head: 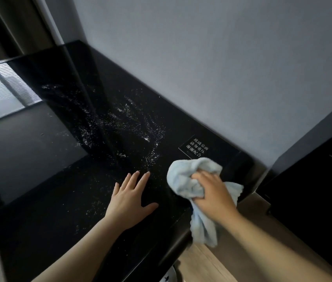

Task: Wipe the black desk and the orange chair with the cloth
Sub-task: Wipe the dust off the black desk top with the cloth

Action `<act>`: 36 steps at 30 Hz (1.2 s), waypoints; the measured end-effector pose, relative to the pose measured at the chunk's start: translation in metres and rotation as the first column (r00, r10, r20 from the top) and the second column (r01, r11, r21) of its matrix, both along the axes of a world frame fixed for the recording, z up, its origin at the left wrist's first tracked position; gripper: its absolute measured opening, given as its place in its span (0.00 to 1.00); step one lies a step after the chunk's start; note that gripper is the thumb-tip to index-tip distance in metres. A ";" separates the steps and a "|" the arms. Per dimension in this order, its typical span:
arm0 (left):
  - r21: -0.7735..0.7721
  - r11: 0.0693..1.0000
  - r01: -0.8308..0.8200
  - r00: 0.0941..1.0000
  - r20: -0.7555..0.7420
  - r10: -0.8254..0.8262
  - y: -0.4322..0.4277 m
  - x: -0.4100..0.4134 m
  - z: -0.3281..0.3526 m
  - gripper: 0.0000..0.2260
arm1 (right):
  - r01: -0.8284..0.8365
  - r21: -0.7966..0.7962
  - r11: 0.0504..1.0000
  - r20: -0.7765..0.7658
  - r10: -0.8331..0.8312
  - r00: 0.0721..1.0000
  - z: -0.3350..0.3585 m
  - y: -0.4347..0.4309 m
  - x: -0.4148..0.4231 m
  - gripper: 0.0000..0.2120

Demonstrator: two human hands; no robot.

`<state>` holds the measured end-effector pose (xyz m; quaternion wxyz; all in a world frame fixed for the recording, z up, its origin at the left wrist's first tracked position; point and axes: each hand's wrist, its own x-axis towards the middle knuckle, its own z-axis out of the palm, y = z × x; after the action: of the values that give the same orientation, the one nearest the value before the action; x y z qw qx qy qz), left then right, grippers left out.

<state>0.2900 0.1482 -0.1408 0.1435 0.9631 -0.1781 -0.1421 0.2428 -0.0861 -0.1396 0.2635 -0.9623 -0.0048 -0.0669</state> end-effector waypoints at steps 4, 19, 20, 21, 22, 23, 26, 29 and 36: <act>0.069 0.997 0.034 0.999 -0.001 -0.034 0.001 0.000 -0.003 0.39 | 0.381 -0.122 0.916 0.003 -0.383 0.924 0.008 -0.036 0.040 0.12; 0.075 0.997 0.034 0.995 0.094 -0.041 0.015 -0.009 -0.003 0.36 | 0.433 -0.174 0.884 0.034 -0.435 0.900 0.003 0.010 0.016 0.21; 0.084 0.996 0.024 0.992 0.121 -0.034 0.018 -0.013 -0.004 0.36 | 0.342 -0.168 0.924 0.049 -0.339 0.939 0.002 0.029 0.008 0.23; 0.094 0.995 0.015 0.989 0.143 -0.028 0.021 -0.016 -0.004 0.36 | 0.205 -0.155 0.967 0.090 -0.193 0.977 -0.001 0.050 -0.003 0.27; 0.095 0.996 0.004 0.988 0.154 -0.019 0.023 -0.019 -0.005 0.35 | 0.061 -0.164 0.985 0.135 -0.038 0.990 -0.005 0.068 -0.015 0.30; 0.079 0.997 -0.008 0.988 0.155 -0.004 0.025 -0.022 -0.005 0.35 | -0.056 -0.188 0.981 0.143 0.084 0.986 -0.008 0.080 -0.024 0.32; 0.047 0.998 -0.043 0.984 0.176 0.034 0.031 -0.029 -0.004 0.34 | -0.077 -0.168 0.983 0.166 0.105 0.980 -0.004 0.062 -0.010 0.26; 0.036 0.996 -0.076 0.978 0.200 0.067 0.046 -0.035 -0.002 0.33 | 0.320 -0.130 0.938 0.081 -0.312 0.947 -0.004 0.022 0.007 0.20; 0.048 0.988 -0.144 0.974 0.181 0.133 0.070 -0.055 -0.004 0.33 | -0.035 -0.093 0.995 0.179 0.052 0.982 -0.009 0.110 -0.036 0.30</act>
<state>0.2353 0.2181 -0.1453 0.1070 0.9859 -0.1182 -0.0510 0.2067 0.0244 -0.1482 0.2200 -0.9627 -0.0528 -0.1482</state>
